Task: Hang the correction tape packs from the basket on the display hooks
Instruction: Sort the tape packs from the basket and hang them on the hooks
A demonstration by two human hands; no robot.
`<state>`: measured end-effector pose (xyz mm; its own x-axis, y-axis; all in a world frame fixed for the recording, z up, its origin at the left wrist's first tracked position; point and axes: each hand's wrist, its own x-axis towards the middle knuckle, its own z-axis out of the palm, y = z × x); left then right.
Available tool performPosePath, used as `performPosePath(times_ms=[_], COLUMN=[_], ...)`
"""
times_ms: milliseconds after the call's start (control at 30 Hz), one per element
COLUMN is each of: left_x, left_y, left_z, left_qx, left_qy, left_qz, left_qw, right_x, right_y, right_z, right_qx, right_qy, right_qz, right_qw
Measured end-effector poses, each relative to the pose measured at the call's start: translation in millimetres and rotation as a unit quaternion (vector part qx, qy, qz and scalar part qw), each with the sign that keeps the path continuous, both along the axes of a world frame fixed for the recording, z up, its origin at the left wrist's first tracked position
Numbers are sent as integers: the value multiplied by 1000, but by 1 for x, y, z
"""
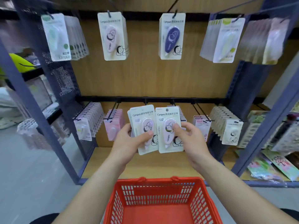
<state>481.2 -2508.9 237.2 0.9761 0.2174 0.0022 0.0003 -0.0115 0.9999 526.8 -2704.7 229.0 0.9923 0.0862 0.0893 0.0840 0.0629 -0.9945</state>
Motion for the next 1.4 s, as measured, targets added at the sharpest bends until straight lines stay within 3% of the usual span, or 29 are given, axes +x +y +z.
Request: performPosePath(times_ms=[367,667,1100,1400], left_x=[7,23,35,36], left_y=[56,112,151,148], left_z=[75,121,92,88], left_qx=[-89,-111,-101,-96], left_qy=[-104,-164,-136,-130], left_qz=[89,113,135,145], left_qw=[987,974,976,976], right_x=[24,101,162,184], right_y=[80,155,201,213], right_z=[95,186,204,205], right_qx=[18,-27,-48,-103], right_qy=[-90,-183,-186,-125], right_qz=[20,-1,-37,-67], right_qw=[996,983,981,984])
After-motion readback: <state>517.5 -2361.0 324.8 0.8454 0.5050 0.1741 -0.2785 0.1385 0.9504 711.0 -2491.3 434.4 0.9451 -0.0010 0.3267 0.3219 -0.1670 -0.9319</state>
